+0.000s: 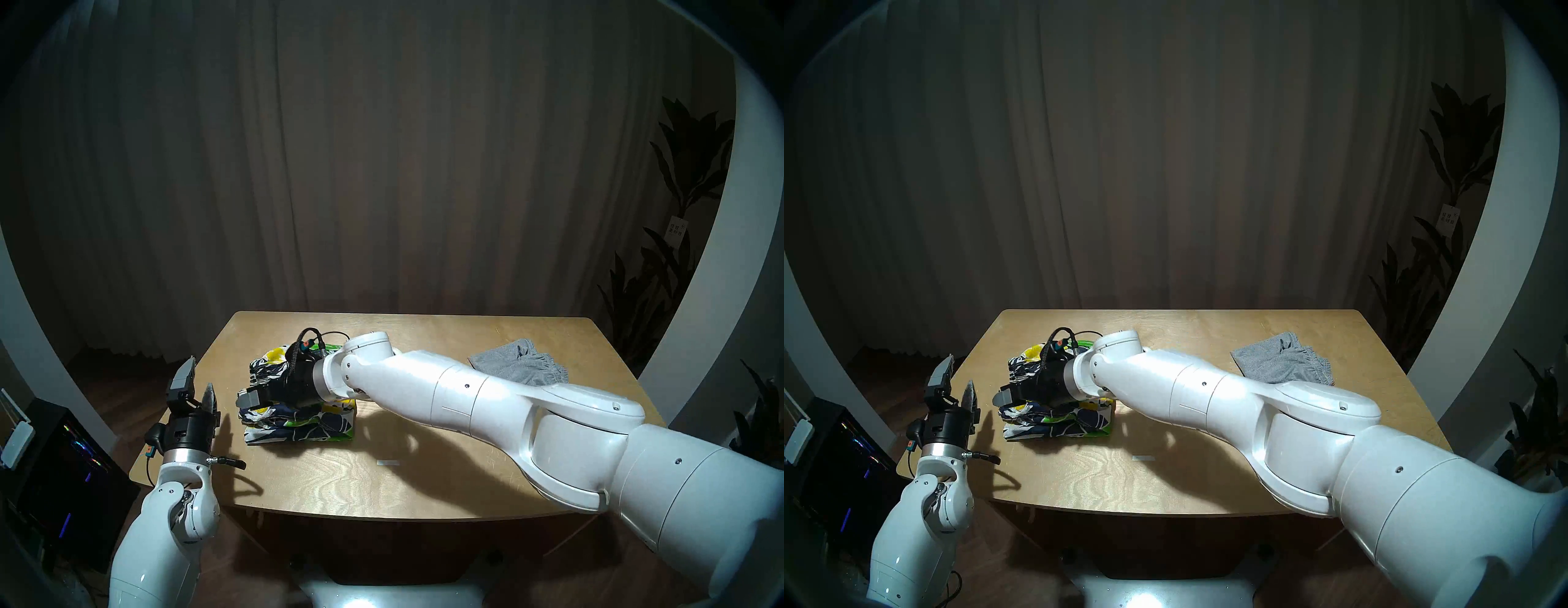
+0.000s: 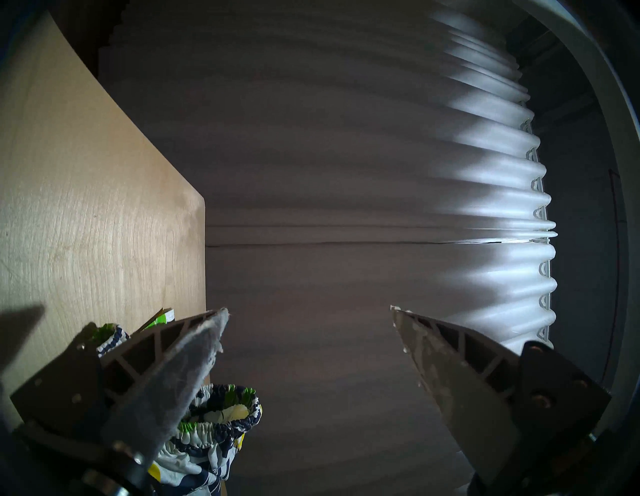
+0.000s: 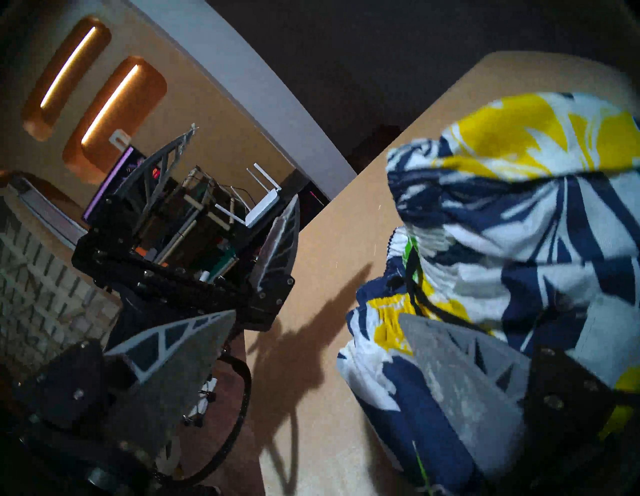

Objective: Fold pants twice and stack them

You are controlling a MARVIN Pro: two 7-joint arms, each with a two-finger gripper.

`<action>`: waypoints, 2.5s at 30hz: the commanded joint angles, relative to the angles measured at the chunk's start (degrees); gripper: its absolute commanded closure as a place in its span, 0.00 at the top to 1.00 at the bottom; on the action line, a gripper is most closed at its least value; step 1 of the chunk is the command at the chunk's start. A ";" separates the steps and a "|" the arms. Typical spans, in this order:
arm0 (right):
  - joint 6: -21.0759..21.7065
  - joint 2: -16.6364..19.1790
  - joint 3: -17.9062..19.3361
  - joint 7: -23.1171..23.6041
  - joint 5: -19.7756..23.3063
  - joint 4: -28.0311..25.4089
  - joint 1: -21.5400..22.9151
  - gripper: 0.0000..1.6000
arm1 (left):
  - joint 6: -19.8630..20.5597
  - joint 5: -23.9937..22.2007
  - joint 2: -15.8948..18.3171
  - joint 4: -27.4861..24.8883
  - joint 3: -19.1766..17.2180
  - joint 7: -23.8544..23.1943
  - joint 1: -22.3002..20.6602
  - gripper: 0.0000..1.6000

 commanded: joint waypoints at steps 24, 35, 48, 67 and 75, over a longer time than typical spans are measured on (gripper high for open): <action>-8.66 8.04 16.53 1.77 17.28 -10.44 -11.15 1.00 | 2.08 1.25 1.08 -3.00 1.41 1.14 1.07 1.00; -16.16 4.50 21.43 -2.43 23.05 -14.90 -15.44 1.00 | 2.24 1.31 1.31 -5.18 -0.17 1.06 3.96 1.00; -28.72 -0.85 23.03 -17.74 24.17 -13.81 -19.53 1.00 | 2.04 0.88 1.17 -7.84 -2.83 1.47 7.58 1.00; -47.19 -11.51 17.92 -40.71 20.21 -6.55 -11.84 1.00 | -0.15 -1.30 1.03 -10.46 -5.26 3.94 10.19 1.00; -50.04 -15.60 15.22 -45.34 19.76 -0.48 -7.75 1.00 | -1.13 -2.10 1.27 -10.63 -5.55 5.50 10.00 1.00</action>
